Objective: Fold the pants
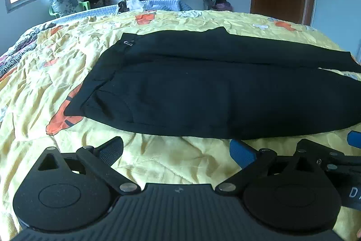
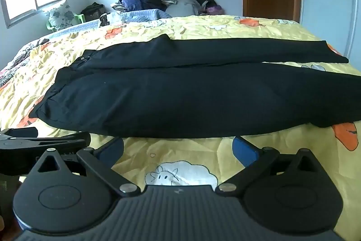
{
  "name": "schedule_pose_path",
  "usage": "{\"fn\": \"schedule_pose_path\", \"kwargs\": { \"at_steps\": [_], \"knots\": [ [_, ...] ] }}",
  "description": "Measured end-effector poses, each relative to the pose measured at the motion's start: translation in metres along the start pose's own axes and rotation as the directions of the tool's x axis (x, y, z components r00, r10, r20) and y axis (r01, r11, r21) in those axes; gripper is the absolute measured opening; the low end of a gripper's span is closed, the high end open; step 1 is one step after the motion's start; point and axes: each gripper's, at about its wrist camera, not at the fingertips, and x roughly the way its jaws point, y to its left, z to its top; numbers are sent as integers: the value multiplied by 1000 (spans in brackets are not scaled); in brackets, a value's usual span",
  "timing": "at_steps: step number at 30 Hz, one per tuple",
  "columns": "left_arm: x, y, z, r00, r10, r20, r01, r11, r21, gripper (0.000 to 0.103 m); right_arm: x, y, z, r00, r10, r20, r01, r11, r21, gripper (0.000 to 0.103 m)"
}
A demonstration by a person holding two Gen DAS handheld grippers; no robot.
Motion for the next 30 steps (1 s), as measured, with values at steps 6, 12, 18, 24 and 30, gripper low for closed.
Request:
{"fn": "schedule_pose_path", "kwargs": {
  "at_steps": [6, 12, 18, 24, 30],
  "knots": [
    [-1, -4, -1, 1000, 23, 7, -23, 1000, 21, 102, 1, -2, -1, 1000, -8, 4, 8, 1000, 6, 103],
    [0, -4, -2, 1000, 23, 1, -23, 1000, 19, 102, 2, -5, -3, 1000, -8, -2, 8, 1000, 15, 103],
    [-1, -4, -3, 1000, 22, 6, -22, 1000, 20, 102, 0, -5, -4, 1000, -7, 5, 7, 1000, 12, 103],
    [-3, -5, -4, 1000, 20, 11, -20, 1000, 22, 102, 0, -4, -5, 1000, -5, 3, 5, 1000, 11, 103],
    [-5, -8, -3, 997, 67, 33, -68, 997, 35, 102, 0, -4, -4, 1000, -7, 6, 7, 1000, 10, 103]
  ]
}}
